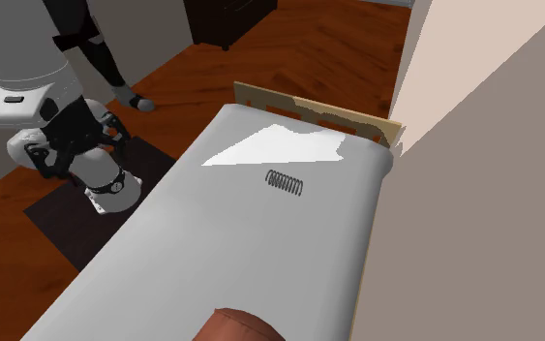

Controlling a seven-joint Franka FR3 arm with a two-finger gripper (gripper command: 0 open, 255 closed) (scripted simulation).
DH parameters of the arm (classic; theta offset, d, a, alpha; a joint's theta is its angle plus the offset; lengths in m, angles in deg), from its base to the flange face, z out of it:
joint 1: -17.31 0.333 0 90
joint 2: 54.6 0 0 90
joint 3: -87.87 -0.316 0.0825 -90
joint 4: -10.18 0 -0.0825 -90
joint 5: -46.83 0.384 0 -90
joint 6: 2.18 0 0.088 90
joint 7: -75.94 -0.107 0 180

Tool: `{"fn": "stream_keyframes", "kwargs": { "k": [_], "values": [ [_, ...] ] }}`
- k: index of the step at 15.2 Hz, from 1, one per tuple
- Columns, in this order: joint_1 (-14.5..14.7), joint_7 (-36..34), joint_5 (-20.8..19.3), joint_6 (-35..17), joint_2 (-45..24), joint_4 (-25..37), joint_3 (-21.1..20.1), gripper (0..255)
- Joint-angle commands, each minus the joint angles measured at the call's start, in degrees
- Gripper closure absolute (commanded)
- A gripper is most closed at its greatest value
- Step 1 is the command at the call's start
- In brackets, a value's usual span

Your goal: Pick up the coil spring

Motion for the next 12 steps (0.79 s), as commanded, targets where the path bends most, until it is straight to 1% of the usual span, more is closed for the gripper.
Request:
{"fn": "stream_keyframes", "kwargs": {
  "k": [1, 7, 12],
  "values": [
    [0.0, 0.0, 0.0, 0.0, 0.0, 0.0, 0.0, 0],
    [2.4, -6.1, 2.9, -8.0, -6.5, -1.3, -5.3, 0],
    [4.0, -11.1, 4.3, -14.5, -13.6, -0.5, -9.8, 0]
  ]
}}
